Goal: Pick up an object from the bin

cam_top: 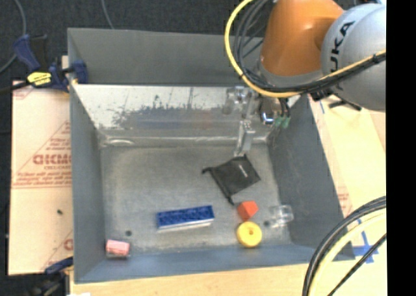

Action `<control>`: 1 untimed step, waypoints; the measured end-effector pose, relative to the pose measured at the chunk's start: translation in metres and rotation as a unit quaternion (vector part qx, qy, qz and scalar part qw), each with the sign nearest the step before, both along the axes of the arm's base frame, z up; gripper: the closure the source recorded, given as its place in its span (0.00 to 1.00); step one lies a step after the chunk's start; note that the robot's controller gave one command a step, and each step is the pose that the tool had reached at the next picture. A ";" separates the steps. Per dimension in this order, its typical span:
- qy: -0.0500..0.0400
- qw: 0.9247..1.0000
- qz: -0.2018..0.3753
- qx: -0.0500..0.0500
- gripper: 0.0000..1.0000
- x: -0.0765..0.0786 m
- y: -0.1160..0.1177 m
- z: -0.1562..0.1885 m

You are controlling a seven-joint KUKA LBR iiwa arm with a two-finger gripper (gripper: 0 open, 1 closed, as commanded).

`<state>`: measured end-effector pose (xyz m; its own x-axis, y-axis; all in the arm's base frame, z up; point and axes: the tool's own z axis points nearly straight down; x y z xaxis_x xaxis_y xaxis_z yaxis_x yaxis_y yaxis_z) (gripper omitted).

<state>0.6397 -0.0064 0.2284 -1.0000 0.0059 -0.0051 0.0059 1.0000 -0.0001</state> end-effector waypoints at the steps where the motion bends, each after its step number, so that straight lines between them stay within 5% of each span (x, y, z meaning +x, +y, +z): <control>1: 0.000 1.000 0.000 0.000 0.00 0.000 0.000 0.000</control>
Offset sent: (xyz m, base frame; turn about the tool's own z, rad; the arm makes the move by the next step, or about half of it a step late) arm -0.0212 -0.0235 -0.0862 -0.2812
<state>0.6397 -0.0064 0.2284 -1.0000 0.0059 -0.0051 0.0059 1.0000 -0.0001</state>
